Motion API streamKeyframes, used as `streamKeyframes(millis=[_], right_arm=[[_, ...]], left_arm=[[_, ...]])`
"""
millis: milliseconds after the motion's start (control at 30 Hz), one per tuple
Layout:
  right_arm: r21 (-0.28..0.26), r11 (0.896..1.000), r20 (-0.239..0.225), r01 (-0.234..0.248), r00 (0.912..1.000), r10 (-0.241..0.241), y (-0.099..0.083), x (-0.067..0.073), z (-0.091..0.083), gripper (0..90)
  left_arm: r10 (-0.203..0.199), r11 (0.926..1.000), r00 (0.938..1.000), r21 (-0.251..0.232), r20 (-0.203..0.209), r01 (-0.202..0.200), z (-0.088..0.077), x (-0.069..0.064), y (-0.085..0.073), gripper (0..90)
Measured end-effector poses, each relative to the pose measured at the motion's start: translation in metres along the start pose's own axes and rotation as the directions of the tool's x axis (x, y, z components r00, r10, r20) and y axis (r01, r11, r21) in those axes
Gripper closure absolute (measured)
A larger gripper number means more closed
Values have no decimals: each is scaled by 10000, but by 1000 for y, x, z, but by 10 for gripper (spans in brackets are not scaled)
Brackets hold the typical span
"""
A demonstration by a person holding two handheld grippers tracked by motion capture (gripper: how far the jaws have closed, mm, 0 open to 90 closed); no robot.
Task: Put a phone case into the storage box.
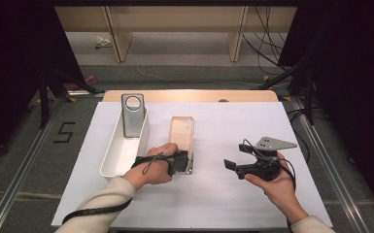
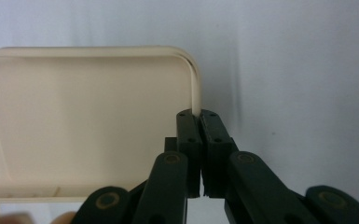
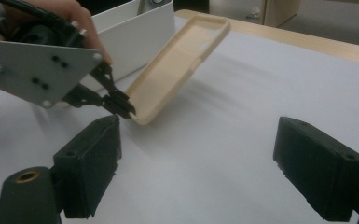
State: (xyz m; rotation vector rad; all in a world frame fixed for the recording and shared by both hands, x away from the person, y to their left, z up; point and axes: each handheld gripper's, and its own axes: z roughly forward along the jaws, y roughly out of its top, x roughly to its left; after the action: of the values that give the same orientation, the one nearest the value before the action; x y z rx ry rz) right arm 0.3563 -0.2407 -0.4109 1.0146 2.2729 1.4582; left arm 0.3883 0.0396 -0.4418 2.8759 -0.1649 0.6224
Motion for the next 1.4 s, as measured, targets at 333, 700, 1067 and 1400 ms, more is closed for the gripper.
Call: streamKeyframes(millis=[333,700,1067,1400], right_arm=[[76,10000,-4,-29,10000,29,0,1,2,161],[84,10000,-2,-33,10000,33,0,1,3,161],[182,9998,39,-1,10000,0,2,2,11,161],[126,9987,39,-484,9988,484,17,-7,40,168]], left_arm=[[-312,9980,9993,-548,-208,300,-14,-22,-8,875],[-185,9980,9994,-609,-295,166,-18,-31,-7,875],[-162,9969,9994,-774,-296,139,-23,-32,-3,875],[34,9941,9995,-1086,-304,-67,-28,-38,11,875]])
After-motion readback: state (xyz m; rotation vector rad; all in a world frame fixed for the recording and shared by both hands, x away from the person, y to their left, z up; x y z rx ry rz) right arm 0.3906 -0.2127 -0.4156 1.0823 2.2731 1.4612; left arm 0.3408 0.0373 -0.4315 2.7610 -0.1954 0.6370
